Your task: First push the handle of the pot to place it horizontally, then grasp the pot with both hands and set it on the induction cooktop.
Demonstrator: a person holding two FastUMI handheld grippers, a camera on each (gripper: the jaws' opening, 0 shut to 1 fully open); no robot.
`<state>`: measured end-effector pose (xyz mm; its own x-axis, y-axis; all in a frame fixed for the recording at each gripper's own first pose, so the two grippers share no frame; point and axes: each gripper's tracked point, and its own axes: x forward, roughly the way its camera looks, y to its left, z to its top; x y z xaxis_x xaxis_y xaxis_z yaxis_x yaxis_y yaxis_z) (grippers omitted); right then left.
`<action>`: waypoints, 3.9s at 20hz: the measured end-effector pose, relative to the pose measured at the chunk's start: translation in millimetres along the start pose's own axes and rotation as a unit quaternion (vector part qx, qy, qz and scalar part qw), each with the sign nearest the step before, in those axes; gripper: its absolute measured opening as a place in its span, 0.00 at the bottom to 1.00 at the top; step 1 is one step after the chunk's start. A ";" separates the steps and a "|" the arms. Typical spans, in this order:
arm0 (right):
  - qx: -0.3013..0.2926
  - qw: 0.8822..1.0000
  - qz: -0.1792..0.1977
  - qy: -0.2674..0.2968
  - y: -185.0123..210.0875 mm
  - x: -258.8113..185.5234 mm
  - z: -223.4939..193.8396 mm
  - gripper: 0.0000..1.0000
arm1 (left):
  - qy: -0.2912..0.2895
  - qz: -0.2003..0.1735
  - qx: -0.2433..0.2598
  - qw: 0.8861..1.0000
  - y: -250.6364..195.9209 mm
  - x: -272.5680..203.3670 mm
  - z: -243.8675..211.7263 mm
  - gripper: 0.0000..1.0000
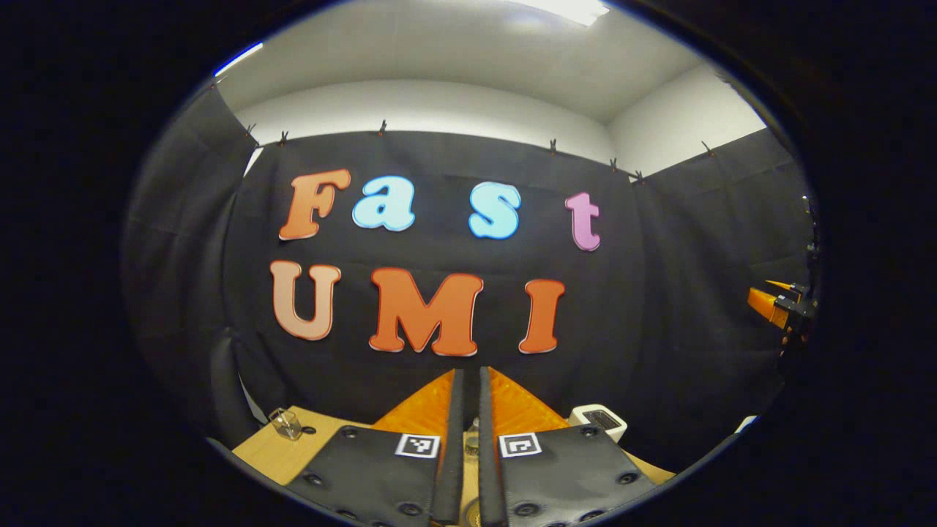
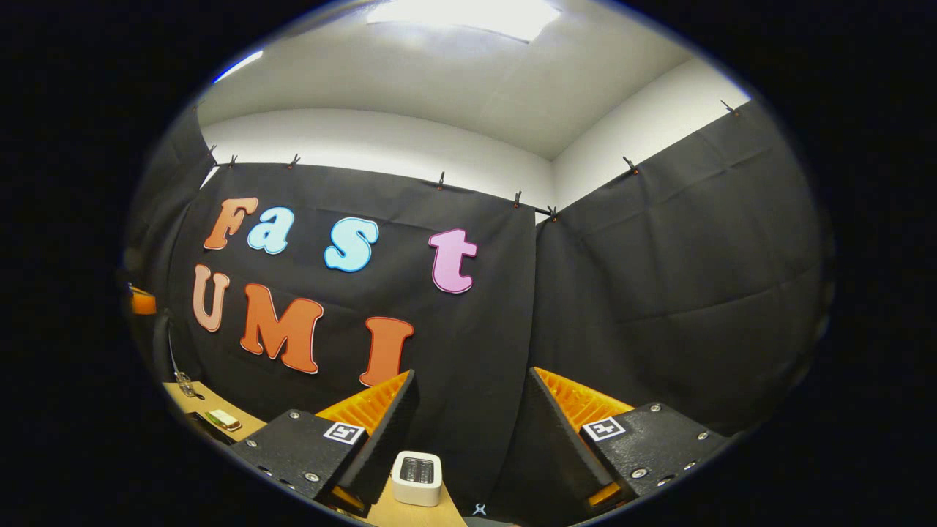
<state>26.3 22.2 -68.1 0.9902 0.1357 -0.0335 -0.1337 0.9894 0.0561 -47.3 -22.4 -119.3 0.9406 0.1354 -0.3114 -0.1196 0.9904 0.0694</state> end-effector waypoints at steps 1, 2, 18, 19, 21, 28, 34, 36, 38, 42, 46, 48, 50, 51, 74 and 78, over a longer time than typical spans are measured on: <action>-0.002 1.000 -0.006 0.003 -0.7 0.2 -1.6 0.93 | 0.036 -0.017 -0.016 0.999 -6.3 10.0 -21.4 0.09; -0.002 1.000 -0.011 0.004 -2.0 -0.1 -1.7 0.93 | 0.073 -0.030 -0.030 0.996 -9.9 15.4 -45.0 0.08; 0.009 0.994 -0.083 0.069 -29.3 -20.2 -54.1 0.93 | 0.580 -0.044 -0.148 0.800 -35.8 -73.9 -344.7 0.08; 0.009 0.994 -0.085 0.072 -29.2 -20.8 -56.4 0.93 | 0.596 -0.045 -0.157 0.786 -39.8 -84.1 -352.1 0.08; 0.010 0.993 -0.084 0.077 -27.8 -22.5 -60.6 0.93 | 0.625 -0.044 -0.166 0.762 -44.3 -103.6 -373.9 0.08; 0.012 0.994 -0.068 0.091 -17.9 -17.6 -70.0 0.97 | 0.680 -0.042 -0.215 0.700 -77.1 -140.4 -414.2 0.08; 0.018 0.994 -0.056 0.092 -13.6 -15.3 -72.3 0.93 | 0.692 -0.013 -0.214 0.689 -76.0 -138.5 -446.8 0.08; 0.021 0.994 -0.052 0.092 -8.8 -13.9 -73.2 0.93 | 0.697 -0.007 -0.198 0.689 -71.9 -137.0 -454.6 0.07; 0.020 0.994 -0.050 0.093 -5.7 -13.3 -74.5 0.93 | 0.703 -0.002 -0.199 0.683 -72.2 -138.5 -459.5 0.08; 0.023 0.994 -0.045 0.100 2.1 -12.9 -80.6 0.98 | 0.698 0.028 -0.125 0.705 -45.4 -142.5 -478.7 0.08; 0.026 0.993 -0.035 0.109 12.1 -11.1 -86.1 0.93 | 0.685 0.035 -0.068 0.725 -26.4 -136.9 -478.5 0.08; 0.024 0.993 -0.031 0.112 17.4 -10.2 -88.4 0.93 | 0.674 0.046 -0.037 0.736 -12.6 -128.5 -481.7 0.08; 0.022 0.993 -0.027 0.115 22.4 -10.6 -90.1 0.93 | 0.664 0.055 -0.011 0.746 -4.2 -118.1 -483.0 0.08; 0.022 0.993 -0.024 0.117 25.4 -10.4 -91.1 0.93 | 0.659 0.057 -0.002 0.750 0.1 -113.2 -481.8 0.08; 0.010 0.974 -0.004 0.224 65.2 -19.8 -166.4 0.93 | 0.554 0.020 0.087 0.828 36.2 -37.9 -494.8 0.09; 0.010 0.966 0.016 0.256 87.3 -24.9 -190.5 0.93 | 0.546 0.015 0.084 0.834 35.9 -27.0 -495.6 0.08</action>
<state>-17.8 114.9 -252.5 0.8346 0.1793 -0.5208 -0.1589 0.9837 0.0840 -234.5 23.4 -578.1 0.0773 0.1950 -0.9778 -0.0060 0.9808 0.1951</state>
